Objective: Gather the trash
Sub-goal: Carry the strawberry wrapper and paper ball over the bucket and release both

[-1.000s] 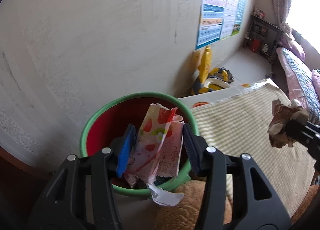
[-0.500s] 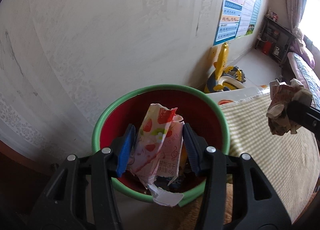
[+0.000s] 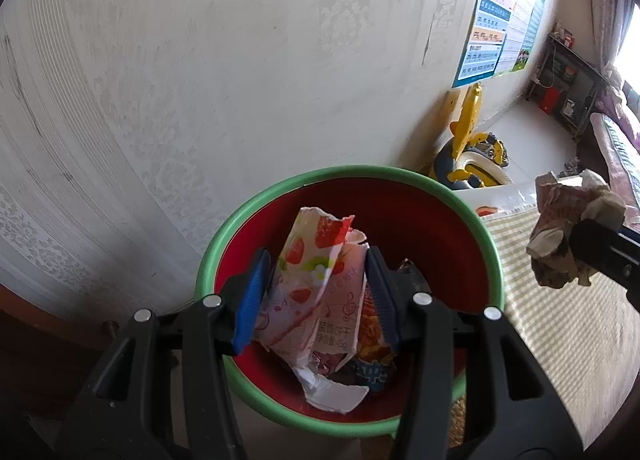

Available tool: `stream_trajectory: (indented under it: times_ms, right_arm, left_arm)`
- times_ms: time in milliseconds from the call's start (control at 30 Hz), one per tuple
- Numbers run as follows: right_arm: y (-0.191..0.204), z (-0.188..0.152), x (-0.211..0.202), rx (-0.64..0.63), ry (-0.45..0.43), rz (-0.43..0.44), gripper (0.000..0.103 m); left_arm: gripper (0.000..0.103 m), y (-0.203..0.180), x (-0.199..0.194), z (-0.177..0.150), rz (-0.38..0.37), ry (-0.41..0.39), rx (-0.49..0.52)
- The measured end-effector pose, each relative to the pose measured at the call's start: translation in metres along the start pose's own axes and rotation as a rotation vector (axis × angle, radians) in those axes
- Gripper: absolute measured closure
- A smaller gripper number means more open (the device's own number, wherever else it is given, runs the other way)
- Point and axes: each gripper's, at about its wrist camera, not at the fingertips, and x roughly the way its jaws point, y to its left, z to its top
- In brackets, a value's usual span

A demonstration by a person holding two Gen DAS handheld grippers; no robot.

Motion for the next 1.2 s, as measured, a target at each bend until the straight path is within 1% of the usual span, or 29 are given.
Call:
stream_trajectory:
  times_ms: [567, 1200]
  right_arm:
    - [0.005, 0.001, 0.020, -0.025, 0.037, 0.000, 0.066]
    - [0.006, 0.001, 0.028, -0.031, 0.042, 0.014, 0.064]
  left_arm:
    - [0.055, 0.008, 0.024, 0.001, 0.015, 0.033, -0.013]
    - [0.053, 0.011, 0.034, 0.002, 0.031, 0.049, -0.012]
